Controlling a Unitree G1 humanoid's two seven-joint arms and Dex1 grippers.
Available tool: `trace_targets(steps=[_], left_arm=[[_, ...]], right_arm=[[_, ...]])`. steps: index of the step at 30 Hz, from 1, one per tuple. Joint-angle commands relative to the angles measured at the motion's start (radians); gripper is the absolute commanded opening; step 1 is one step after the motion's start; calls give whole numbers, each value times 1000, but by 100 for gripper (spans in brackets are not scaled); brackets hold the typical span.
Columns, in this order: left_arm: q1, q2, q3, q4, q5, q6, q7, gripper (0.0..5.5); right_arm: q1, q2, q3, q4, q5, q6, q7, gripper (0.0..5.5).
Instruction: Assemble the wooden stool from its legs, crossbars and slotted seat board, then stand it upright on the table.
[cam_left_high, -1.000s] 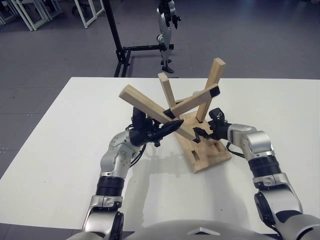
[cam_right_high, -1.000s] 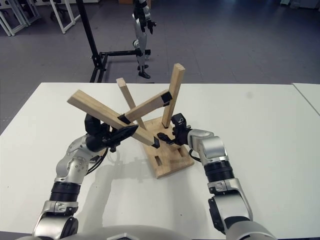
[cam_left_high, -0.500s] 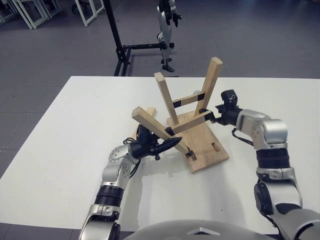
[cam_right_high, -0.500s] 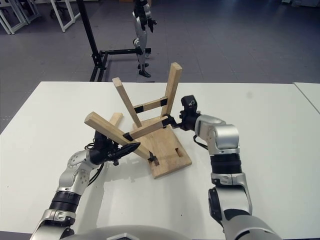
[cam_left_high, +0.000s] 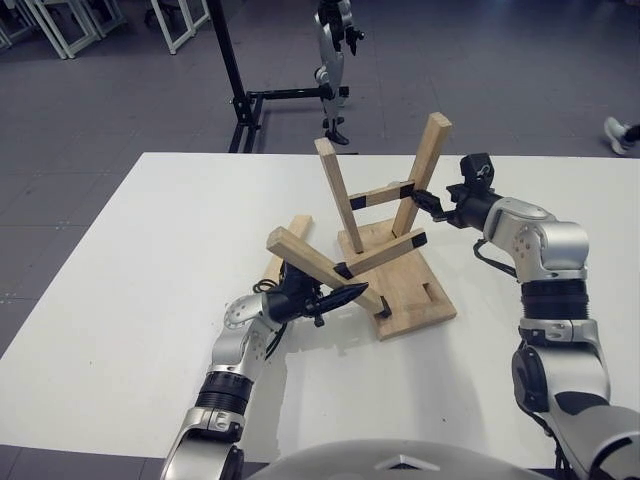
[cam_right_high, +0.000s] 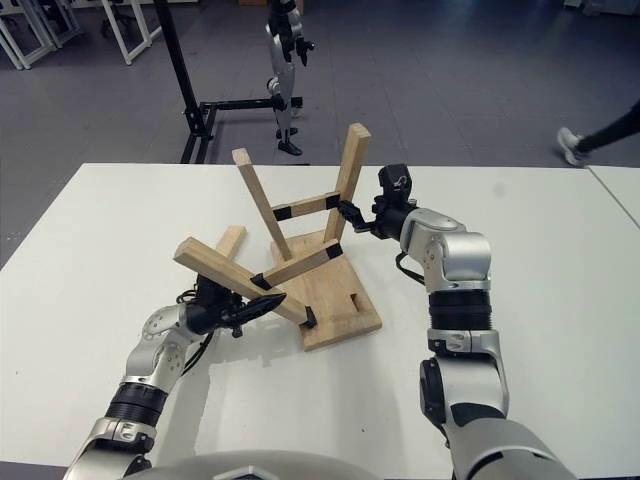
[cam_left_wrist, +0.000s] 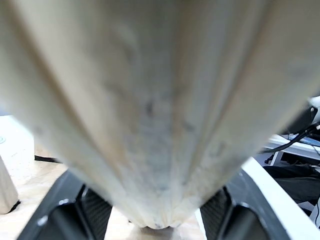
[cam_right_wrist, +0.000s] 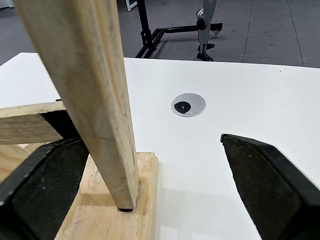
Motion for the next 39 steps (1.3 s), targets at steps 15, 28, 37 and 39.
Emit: trace_targets(steps=[15, 28, 37, 39], left_arm=[[-152, 10, 32, 58, 19, -4, 38, 205], [-138, 20, 21, 57, 51, -13, 29, 205], [-80, 22, -5, 80, 78, -30, 22, 205], [-84, 20, -34, 111, 128, -55, 37, 205]], right_arm=[[138, -21, 60, -74, -11, 22, 8, 470], [155, -35, 40, -36, -33, -23, -19, 470], [123, -22, -35, 32, -60, -89, -133, 470], [127, -14, -35, 29, -58, -90, -140, 470]])
